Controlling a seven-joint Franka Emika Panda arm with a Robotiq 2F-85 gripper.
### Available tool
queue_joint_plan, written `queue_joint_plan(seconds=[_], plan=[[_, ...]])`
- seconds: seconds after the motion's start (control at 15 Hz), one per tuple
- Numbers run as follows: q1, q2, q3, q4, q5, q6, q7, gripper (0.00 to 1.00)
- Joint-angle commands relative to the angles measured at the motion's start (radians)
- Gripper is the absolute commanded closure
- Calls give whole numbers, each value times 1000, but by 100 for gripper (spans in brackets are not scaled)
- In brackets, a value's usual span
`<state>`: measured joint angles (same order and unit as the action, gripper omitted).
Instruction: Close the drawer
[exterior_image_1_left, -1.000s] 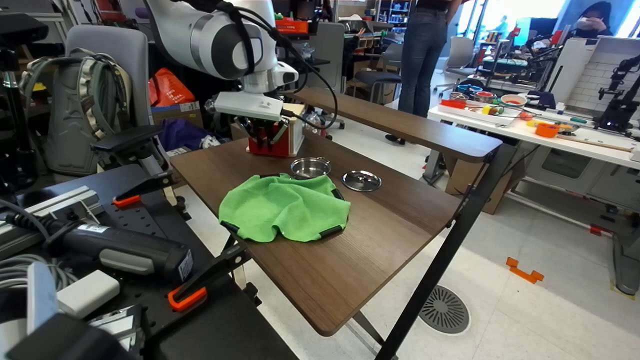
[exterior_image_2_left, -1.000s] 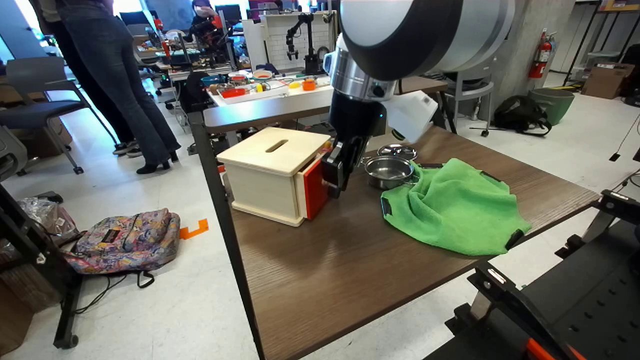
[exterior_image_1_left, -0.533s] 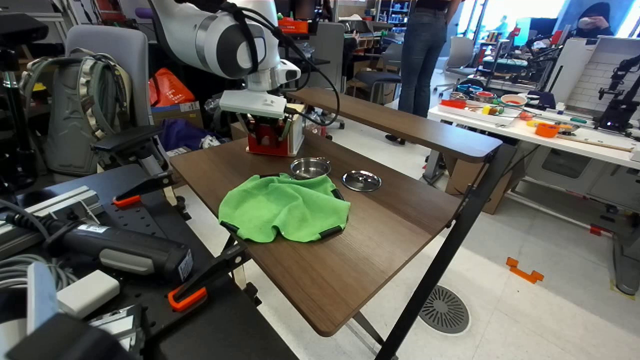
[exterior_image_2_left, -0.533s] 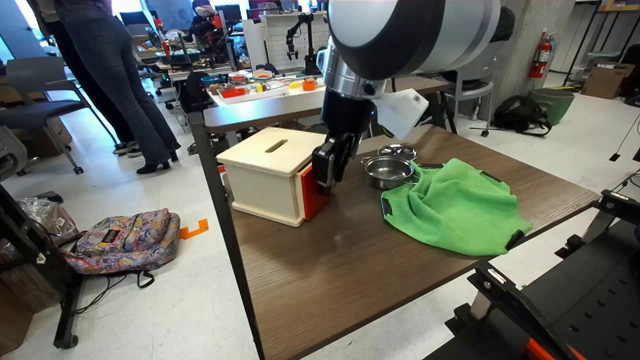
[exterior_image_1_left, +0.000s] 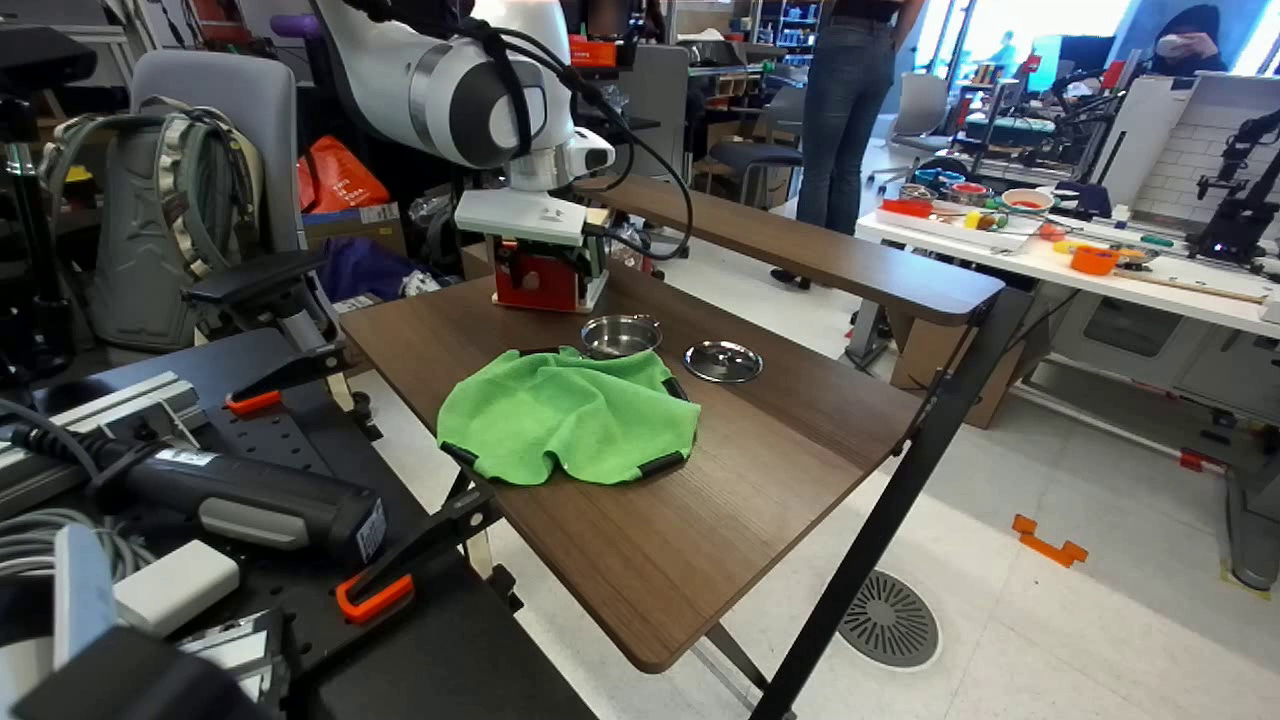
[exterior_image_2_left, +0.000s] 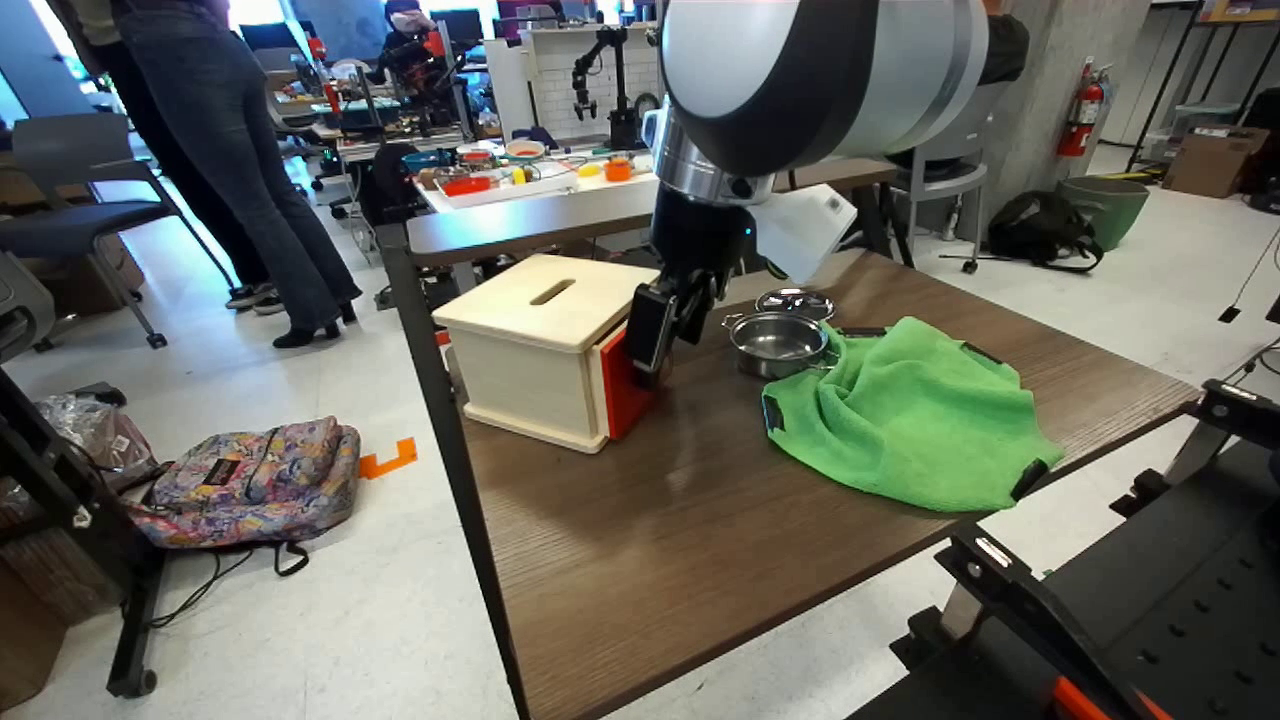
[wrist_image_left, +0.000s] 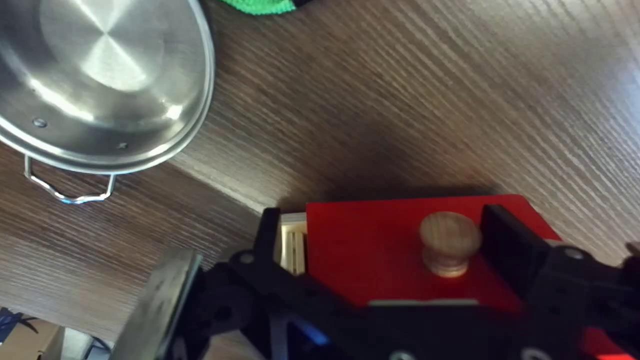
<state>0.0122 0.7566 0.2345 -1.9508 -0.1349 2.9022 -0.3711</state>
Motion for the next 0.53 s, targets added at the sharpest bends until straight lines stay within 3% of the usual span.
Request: queue_joint_plan(seconds=[0.0,0.47], plan=[[19,17,-4,48,-12,16,14,0],[35,-39,-26,-9,-12,11,45,0]])
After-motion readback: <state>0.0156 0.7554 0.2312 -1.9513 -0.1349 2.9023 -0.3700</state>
